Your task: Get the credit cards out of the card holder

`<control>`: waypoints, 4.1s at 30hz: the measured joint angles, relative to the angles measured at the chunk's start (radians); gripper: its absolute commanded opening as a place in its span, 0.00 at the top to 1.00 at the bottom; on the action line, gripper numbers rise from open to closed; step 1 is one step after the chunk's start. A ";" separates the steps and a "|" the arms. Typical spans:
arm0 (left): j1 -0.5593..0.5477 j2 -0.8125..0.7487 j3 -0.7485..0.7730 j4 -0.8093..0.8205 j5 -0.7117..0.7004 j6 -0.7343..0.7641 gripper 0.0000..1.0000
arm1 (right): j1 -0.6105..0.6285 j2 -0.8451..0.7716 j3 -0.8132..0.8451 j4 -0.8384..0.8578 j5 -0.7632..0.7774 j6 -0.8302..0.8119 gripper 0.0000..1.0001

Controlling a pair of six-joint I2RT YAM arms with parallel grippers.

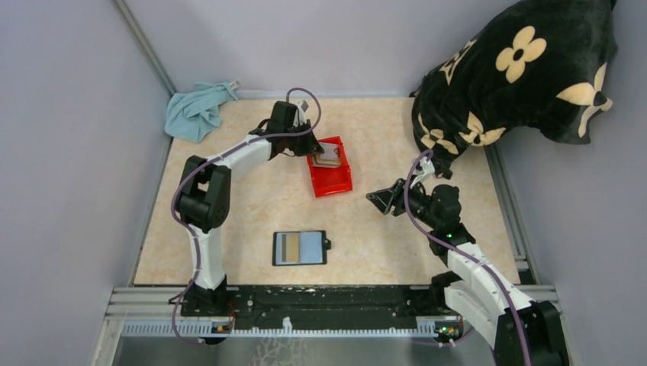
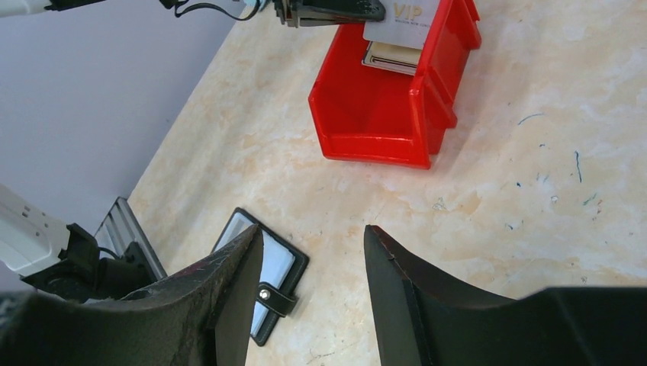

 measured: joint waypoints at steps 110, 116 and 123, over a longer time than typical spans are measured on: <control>-0.100 -1.290 -1.265 -0.037 -0.073 -0.197 1.00 | 0.868 0.686 0.352 -0.118 0.452 -0.124 1.00; -0.100 -1.348 -1.332 -0.037 -0.060 -0.248 1.00 | 0.814 0.741 0.444 -0.114 0.410 -0.140 1.00; -0.100 -1.343 -1.349 -0.032 -0.065 -0.276 1.00 | 0.807 0.864 0.536 -0.118 0.367 -0.166 0.94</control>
